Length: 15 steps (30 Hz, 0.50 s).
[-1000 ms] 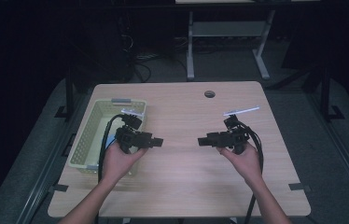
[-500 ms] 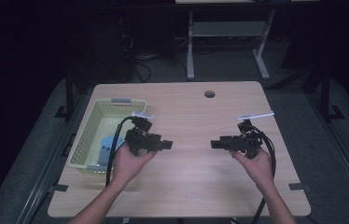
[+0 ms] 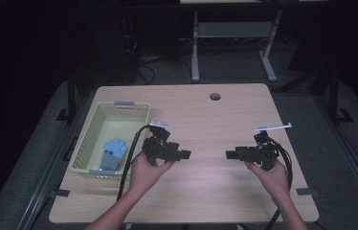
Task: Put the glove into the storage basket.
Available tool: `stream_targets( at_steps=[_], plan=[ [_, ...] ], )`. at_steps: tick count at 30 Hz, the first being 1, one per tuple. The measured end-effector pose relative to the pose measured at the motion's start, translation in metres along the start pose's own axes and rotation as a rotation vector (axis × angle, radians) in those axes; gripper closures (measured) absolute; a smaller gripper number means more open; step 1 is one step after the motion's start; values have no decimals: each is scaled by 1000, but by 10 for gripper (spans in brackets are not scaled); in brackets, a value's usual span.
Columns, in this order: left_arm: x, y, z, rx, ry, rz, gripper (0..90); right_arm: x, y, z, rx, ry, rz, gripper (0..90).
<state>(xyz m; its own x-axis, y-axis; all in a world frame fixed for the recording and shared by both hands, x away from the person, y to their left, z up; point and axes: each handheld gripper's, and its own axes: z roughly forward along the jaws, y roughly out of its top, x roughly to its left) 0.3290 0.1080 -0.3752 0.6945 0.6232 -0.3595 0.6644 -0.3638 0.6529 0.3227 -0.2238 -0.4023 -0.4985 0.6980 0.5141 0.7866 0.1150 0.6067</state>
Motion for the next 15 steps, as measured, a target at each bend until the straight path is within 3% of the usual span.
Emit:
stream_targets(
  at_steps=[7,15],
  plan=[
    [-10,-8,14,20,-16,29,361,-9,-11,-6,-7,-18,12,364],
    [-12,-14,21,30,-28,22,358,-18,-21,-10,-8,-25,35,362]
  ],
)
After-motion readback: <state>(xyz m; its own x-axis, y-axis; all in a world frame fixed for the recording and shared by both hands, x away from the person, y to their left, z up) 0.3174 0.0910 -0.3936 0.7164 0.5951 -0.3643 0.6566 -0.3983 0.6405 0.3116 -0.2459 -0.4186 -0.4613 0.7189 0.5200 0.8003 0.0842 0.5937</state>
